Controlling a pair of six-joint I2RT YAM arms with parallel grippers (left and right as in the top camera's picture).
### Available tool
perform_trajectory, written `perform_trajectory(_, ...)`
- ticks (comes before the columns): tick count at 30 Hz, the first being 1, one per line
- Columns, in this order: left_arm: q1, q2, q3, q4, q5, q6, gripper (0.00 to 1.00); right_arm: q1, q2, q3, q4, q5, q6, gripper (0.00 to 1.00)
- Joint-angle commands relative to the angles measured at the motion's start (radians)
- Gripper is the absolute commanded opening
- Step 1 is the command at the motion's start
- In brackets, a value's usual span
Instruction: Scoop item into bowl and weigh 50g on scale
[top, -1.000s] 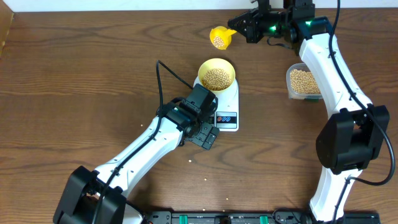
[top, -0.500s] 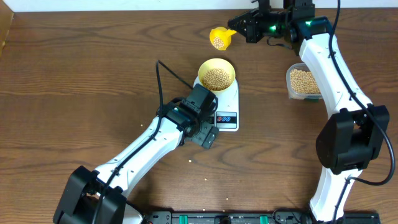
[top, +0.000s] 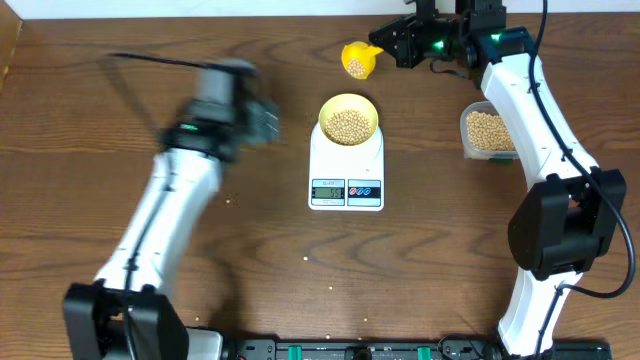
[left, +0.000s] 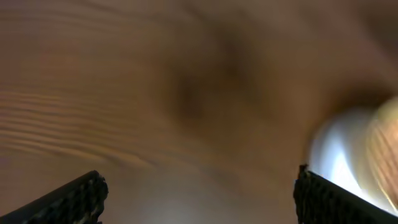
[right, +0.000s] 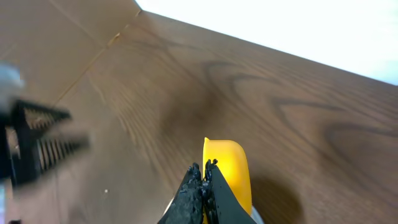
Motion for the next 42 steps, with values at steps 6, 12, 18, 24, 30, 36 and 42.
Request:
perform_trajectory(6,0.342,0.009,0.015,0.171,0.099,-0.066,0.98,0.006,0.0,0.023,0.026,0.066,0.059,0.01)
perform_trajectory(12,0.424,0.01,0.014,0.17,0.099,-0.066,0.98,0.006,0.0,0.023,0.026,0.068,0.089,0.01)
perform_trajectory(18,0.415,0.01,0.014,0.125,0.116,-0.066,0.98,0.0,0.0,0.023,0.026,0.057,0.198,0.01)
perform_trajectory(24,0.401,0.01,0.014,0.003,0.159,-0.066,0.98,-0.048,0.0,0.023,0.025,-0.141,0.306,0.01)
perform_trajectory(30,0.38,0.01,0.013,-0.089,0.159,-0.066,0.98,-0.106,0.0,0.023,-0.017,-0.325,0.323,0.01)
perform_trajectory(36,0.359,0.01,0.013,-0.109,0.159,-0.066,0.98,-0.197,0.0,0.023,-0.161,-0.329,0.324,0.01)
perform_trajectory(42,0.354,0.01,0.011,-0.13,0.207,-0.066,0.98,-0.315,0.0,0.023,-0.339,-0.328,0.288,0.01)
